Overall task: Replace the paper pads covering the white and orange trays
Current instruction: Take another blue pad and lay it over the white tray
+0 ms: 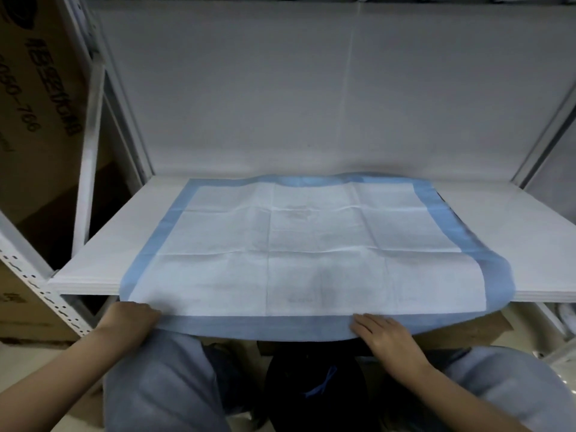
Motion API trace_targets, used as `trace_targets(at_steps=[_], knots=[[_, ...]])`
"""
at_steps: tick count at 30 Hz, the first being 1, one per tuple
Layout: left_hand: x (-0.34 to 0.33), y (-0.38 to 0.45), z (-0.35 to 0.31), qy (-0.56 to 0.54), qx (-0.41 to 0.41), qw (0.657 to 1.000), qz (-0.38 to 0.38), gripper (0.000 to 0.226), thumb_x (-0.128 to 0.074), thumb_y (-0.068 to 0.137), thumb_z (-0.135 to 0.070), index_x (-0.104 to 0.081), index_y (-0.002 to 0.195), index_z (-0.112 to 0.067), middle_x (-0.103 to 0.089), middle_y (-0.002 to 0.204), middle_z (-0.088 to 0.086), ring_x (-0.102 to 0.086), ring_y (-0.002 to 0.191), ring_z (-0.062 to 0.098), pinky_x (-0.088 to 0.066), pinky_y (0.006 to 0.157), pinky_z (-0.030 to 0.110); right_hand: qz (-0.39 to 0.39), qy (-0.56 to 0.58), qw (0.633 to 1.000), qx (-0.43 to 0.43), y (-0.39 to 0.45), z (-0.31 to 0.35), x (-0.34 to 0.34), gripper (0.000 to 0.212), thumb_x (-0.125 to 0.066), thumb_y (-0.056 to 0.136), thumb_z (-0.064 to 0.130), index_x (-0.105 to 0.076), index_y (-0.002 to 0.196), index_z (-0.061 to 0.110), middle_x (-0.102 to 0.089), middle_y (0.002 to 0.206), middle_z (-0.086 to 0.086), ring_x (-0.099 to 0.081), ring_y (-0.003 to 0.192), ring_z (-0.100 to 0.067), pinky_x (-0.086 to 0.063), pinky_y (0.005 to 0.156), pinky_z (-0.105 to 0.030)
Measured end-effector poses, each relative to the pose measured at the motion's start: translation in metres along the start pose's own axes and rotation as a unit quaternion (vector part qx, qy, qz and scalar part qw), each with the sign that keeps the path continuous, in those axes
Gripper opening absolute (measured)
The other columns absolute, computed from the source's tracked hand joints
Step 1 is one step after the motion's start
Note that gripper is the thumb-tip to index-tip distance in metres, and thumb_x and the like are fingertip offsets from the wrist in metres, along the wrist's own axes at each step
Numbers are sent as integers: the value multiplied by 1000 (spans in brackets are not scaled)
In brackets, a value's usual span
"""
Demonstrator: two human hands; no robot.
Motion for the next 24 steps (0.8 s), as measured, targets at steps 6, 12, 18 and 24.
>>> trace_targets(at_steps=[6,12,18,24], knots=[[32,18,-23,-67,-42,997,-21,44,-34,97,-16,-38,137,-33,-48,136,-7,-50,123,16,-41,96,27,-54,82,994,-37,2,23,-7,44,-84,51,14,-72,92,23,-71,95,7,-67,81,-10,-54,72,-22],[59,34,-88,-279,-77,949,-124,36,-35,98,-25,-48,130,-36,-55,131,-9,-54,116,12,-42,89,25,77,614,603,-504,7,78,-18,10,-53,96,20,-58,90,14,-70,88,-3,-64,69,-9,-48,59,-24],[68,40,-133,-330,-121,928,-127,33,-38,98,-28,-52,128,-32,-58,127,-8,-55,113,13,-43,88,26,3,793,266,-548,30,110,-29,37,-63,89,34,-51,120,17,-60,117,-1,-58,103,-20,-40,91,-31],[76,43,-136,-360,-109,913,-161,31,-38,98,-28,-55,124,-32,-60,125,-8,-56,112,14,-43,86,27,-148,786,229,-556,47,111,-19,39,-66,88,21,-55,124,12,-63,106,-2,-59,95,-16,-42,91,-30]])
Point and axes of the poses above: each hand's wrist, its own y-axis towards the middle knuckle, its own x-axis out of the back of the hand, z = x × y, the point moved 2 cm from there along y, towards the middle knuckle
